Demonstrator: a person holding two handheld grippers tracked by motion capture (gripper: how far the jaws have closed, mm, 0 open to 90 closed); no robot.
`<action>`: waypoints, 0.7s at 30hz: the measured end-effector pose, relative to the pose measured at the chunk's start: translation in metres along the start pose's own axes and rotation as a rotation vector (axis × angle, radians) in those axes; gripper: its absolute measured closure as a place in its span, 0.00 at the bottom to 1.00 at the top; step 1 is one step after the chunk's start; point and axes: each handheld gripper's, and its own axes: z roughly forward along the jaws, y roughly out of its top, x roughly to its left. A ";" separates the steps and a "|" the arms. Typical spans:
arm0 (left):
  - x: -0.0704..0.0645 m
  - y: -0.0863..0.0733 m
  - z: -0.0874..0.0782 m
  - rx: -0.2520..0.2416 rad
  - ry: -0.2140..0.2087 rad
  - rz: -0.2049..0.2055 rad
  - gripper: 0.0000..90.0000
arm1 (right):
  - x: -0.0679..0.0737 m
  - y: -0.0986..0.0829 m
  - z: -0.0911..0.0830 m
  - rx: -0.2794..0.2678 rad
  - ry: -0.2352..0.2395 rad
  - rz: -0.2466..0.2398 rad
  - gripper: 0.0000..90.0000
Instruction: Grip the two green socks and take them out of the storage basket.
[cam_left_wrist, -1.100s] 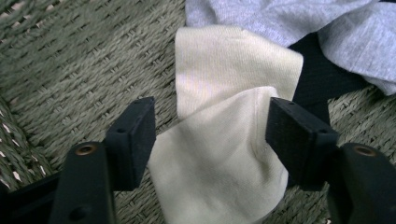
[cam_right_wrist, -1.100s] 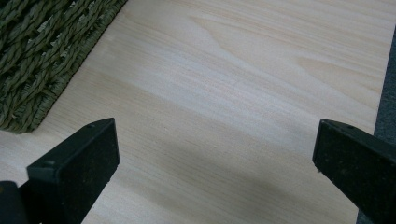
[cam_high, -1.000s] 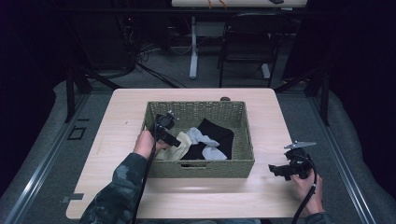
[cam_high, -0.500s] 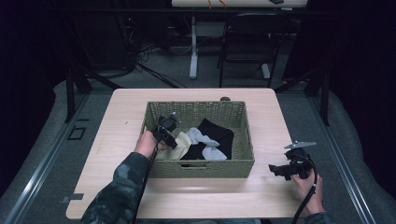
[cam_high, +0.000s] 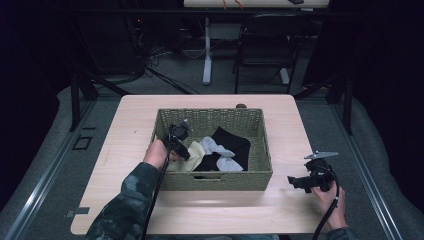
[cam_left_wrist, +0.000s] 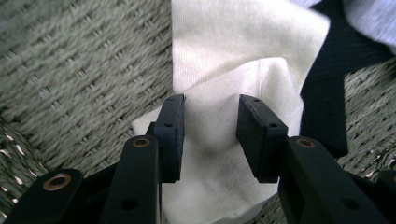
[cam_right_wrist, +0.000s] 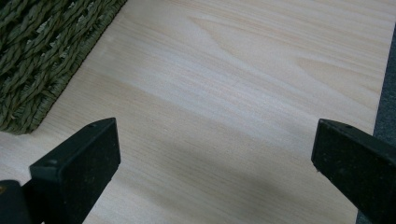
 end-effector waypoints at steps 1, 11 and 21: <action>-0.001 0.001 0.001 0.006 -0.006 0.010 0.83 | 0.000 0.000 0.000 0.000 0.000 0.000 0.00; -0.004 -0.003 -0.016 -0.080 0.019 0.032 1.00 | 0.000 0.000 -0.001 -0.001 0.000 0.000 0.01; -0.004 -0.003 -0.052 -0.164 0.019 0.048 1.00 | 0.000 0.000 0.000 -0.001 -0.005 0.002 0.01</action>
